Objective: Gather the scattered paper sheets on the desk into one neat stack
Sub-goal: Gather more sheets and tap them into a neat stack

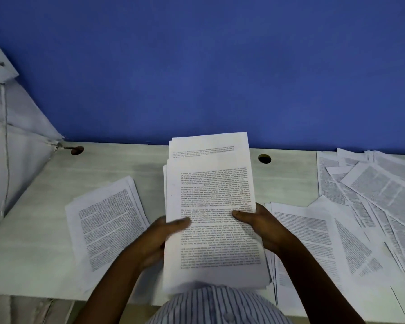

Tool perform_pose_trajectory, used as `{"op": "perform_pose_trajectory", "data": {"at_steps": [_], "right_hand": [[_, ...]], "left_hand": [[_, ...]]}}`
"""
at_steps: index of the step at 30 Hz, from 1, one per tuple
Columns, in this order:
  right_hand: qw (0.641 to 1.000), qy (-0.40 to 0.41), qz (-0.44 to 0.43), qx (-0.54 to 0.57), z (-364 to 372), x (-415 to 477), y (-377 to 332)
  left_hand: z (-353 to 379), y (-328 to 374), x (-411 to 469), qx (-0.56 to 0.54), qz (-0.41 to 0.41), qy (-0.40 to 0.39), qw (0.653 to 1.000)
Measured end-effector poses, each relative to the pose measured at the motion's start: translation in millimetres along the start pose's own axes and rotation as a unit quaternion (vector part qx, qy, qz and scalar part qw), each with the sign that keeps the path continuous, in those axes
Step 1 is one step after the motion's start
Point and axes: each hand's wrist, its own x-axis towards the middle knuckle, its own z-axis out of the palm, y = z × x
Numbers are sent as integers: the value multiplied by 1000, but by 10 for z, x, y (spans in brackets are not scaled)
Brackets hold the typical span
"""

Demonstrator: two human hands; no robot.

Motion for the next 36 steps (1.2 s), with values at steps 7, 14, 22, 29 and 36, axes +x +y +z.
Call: {"op": "perform_pose_trajectory", "data": {"at_steps": [7,14,22,29,36], "right_hand": [[986,-33,-16,162,27,88,-287],[898,-50,-105,424,230,226,-302],[928,18,-145,341,273,568,-662],[932,46,-117,340,36,534,-480],[933,24,-43,357,7,523,-144]], "left_hand": [[146,674,467,-23,181,179,967],[506,1231,509,-139,320,170,922],[616,1359,571,8,284,175,943],[108,2137,418,154,290,260,908],[181,2849,321,507,124,302,797]]}}
